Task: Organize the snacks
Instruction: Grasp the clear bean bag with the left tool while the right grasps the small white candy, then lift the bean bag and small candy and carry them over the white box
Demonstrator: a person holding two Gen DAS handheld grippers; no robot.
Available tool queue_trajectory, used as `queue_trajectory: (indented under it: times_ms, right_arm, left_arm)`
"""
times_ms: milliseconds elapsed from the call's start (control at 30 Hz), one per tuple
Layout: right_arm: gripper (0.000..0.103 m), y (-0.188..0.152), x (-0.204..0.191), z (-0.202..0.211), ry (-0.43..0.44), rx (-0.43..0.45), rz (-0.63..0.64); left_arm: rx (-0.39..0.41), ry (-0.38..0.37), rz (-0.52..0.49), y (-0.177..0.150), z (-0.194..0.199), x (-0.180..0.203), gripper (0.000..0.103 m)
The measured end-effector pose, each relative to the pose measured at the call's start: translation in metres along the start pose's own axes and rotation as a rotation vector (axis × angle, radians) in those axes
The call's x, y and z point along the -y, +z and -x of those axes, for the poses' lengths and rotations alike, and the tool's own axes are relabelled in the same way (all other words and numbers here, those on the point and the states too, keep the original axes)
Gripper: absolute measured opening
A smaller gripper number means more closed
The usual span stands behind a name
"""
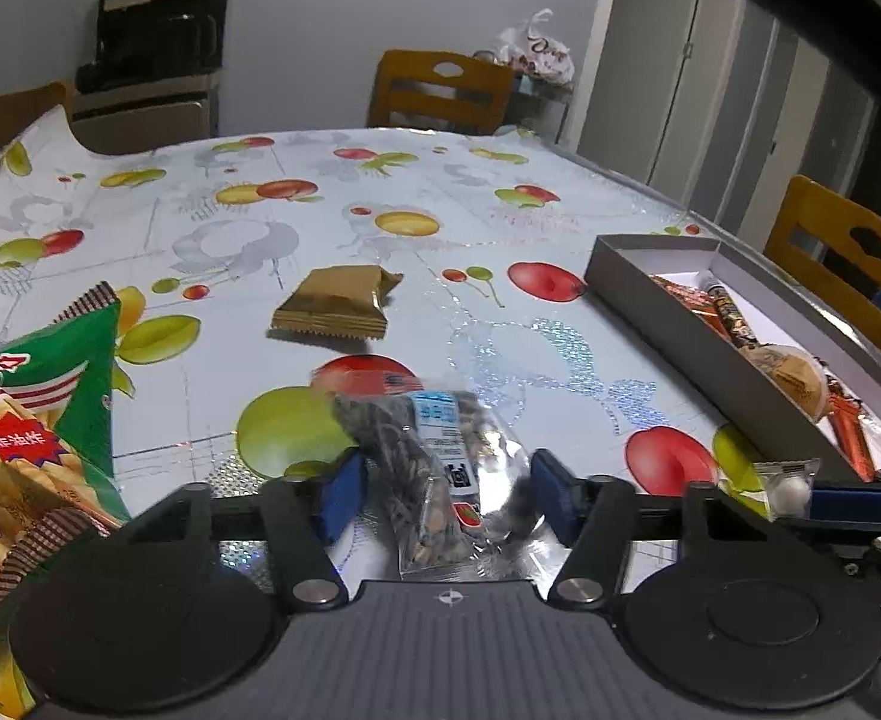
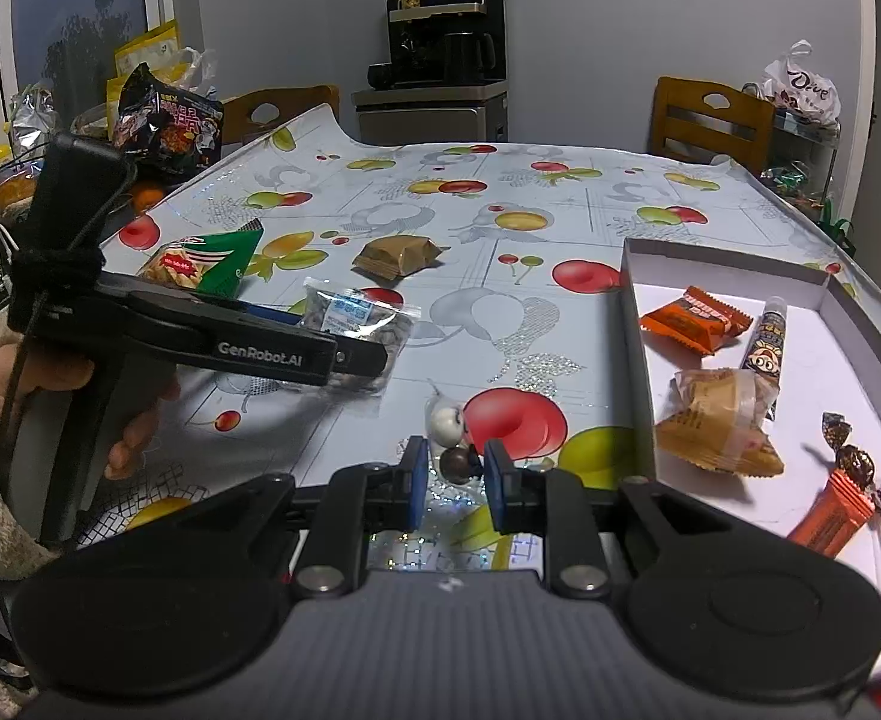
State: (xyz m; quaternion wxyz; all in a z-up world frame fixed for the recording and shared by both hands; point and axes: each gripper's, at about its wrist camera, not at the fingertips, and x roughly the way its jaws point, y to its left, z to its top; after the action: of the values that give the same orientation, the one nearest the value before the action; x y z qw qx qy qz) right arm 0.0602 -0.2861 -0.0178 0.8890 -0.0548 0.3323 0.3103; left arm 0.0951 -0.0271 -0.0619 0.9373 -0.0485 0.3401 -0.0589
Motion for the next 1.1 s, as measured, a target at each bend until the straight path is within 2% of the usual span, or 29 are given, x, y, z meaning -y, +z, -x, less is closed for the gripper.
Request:
queue_trajectory:
  times_ms: [100, 200, 300, 433, 700, 1100]
  right_arm:
    - [0.020, 0.000, 0.000, 0.001, 0.001, 0.002, 0.001]
    - [0.020, 0.000, 0.000, 0.002, 0.004, 0.004, 0.003]
    - [0.020, 0.000, -0.001, 0.002, 0.007, 0.007, 0.004]
    - [0.020, -0.001, -0.002, 0.002, 0.009, 0.010, 0.007]
    - [0.020, -0.001, -0.003, 0.004, 0.015, 0.021, 0.004]
    - [0.020, 0.007, -0.004, 0.021, 0.030, 0.097, -0.007]
  left_arm:
    - [0.012, 0.006, 0.003, 0.000, 0.002, -0.001, 0.034]
    - [0.032, -0.002, 0.010, -0.001, 0.006, -0.003, 0.029]
    - [0.062, 0.013, -0.027, -0.001, 0.010, 0.001, 0.026]
    - [0.086, 0.017, -0.065, -0.001, 0.016, 0.007, 0.024]
    - [0.128, 0.001, -0.058, 0.001, 0.029, 0.007, 0.023]
    - [0.256, -0.011, -0.096, 0.017, 0.062, 0.024, 0.023]
